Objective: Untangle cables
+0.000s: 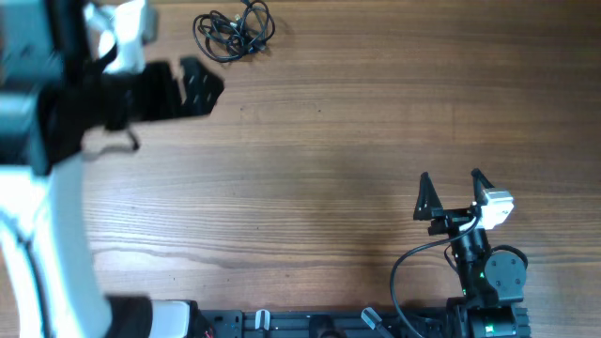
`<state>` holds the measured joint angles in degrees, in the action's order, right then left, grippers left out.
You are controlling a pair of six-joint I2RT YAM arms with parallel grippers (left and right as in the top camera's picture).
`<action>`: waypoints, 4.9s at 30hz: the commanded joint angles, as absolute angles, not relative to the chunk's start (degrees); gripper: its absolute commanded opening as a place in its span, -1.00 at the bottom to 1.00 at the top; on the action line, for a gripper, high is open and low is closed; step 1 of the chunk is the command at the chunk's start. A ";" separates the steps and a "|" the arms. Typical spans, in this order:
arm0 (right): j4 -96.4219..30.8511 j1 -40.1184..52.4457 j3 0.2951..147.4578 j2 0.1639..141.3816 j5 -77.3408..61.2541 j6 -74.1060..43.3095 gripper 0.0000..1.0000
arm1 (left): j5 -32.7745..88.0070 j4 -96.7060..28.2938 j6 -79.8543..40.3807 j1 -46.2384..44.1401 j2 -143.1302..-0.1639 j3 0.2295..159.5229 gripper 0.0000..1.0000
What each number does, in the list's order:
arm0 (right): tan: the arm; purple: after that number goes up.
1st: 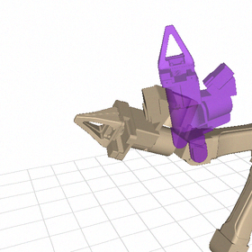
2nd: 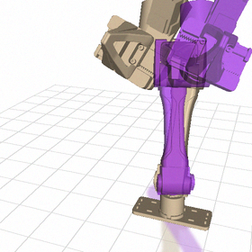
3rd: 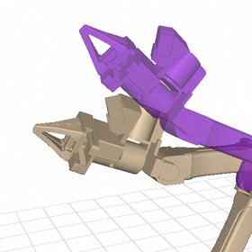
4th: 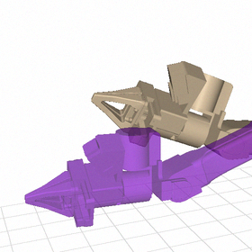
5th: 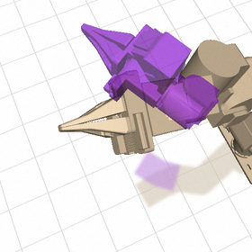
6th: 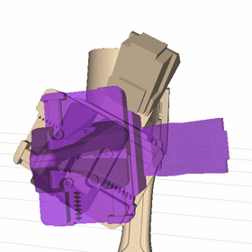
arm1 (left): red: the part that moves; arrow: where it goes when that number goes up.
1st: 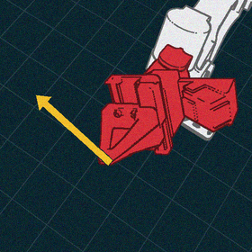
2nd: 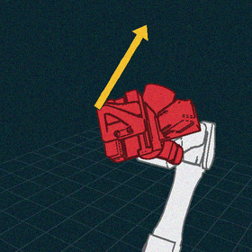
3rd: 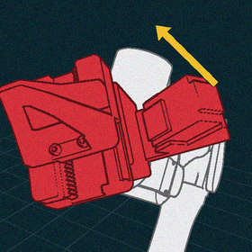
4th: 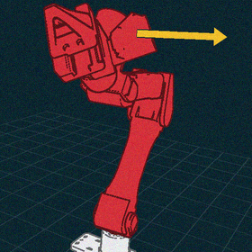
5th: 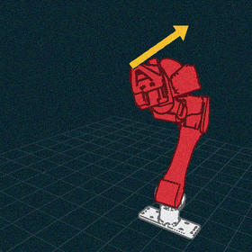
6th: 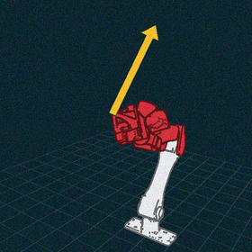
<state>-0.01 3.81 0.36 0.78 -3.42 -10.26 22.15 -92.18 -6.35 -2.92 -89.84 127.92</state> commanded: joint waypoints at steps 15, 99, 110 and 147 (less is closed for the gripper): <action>0.12 3.57 0.30 0.43 -4.16 -10.66 0.99 | -0.10 -65.95 -19.14 -5.96 -122.10 129.21 -0.33; 0.12 3.57 0.30 0.43 -4.16 -10.66 0.99 | -8.40 -96.47 -30.48 -16.62 -119.09 128.53 1.00; 1.21 3.57 0.30 0.43 -5.63 -28.38 0.99 | -8.40 -96.47 -30.48 -16.60 -119.11 128.53 1.00; -49.71 5.28 81.19 88.36 -38.26 -26.55 0.68 | -8.40 -96.47 -30.48 -16.60 -119.11 128.53 1.00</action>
